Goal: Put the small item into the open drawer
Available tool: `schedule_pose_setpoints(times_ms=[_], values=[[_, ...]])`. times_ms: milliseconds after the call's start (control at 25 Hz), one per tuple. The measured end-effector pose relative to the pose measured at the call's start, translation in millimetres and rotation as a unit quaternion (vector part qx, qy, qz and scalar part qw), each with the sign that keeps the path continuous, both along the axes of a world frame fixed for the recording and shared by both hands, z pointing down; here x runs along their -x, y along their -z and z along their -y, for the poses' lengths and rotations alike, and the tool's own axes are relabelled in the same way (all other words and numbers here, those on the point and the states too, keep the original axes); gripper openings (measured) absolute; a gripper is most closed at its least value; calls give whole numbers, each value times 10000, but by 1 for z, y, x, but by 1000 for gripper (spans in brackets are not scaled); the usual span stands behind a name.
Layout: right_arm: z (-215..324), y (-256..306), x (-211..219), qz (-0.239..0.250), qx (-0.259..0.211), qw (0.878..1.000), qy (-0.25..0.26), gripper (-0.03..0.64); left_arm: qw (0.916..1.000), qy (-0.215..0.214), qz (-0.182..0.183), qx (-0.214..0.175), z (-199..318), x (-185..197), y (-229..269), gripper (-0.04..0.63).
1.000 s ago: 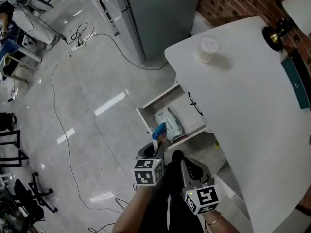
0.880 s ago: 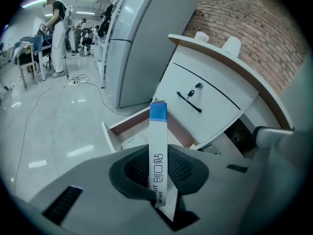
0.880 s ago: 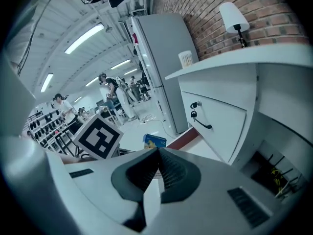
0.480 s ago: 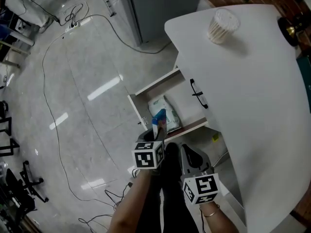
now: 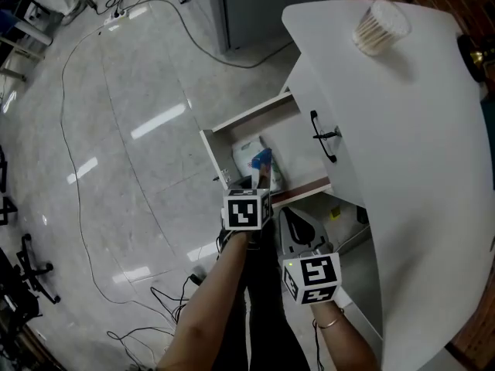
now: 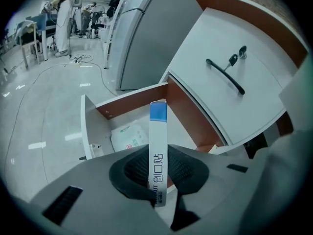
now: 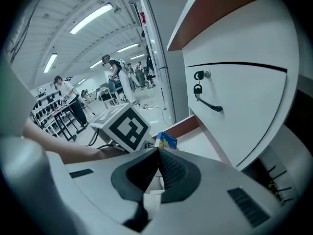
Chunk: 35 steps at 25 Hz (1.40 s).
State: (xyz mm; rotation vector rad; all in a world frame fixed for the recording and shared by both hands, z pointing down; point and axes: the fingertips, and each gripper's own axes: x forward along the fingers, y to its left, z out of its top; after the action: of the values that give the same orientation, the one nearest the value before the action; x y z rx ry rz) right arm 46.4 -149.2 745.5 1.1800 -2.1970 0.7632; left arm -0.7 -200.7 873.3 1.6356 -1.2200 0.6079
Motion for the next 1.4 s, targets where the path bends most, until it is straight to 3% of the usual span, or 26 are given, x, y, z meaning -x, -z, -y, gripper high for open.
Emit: schedule_pose_setpoints(times_ms=[360,640,1000,1120,1400], values=[[6,-22,-9,-89,133,9999,-16,8,9967,-139,-186,784,-7,-8,-54,83],[4,-30,-5,-88,188,9998,50,8,9965,-370,-162,737,-2,-12,-71,83],[5,-33,-5,-99,205,9996,160,8,9888,-683,969,903,0,3,-82,113],[5,-34,-7,-84,230,9996,150,8,9863,-730,1121,962,-5,7,-83,161],[7,-30,-6,-84,243,9995,171,8,9859,-556,1295,905,-14,20,-75,207]])
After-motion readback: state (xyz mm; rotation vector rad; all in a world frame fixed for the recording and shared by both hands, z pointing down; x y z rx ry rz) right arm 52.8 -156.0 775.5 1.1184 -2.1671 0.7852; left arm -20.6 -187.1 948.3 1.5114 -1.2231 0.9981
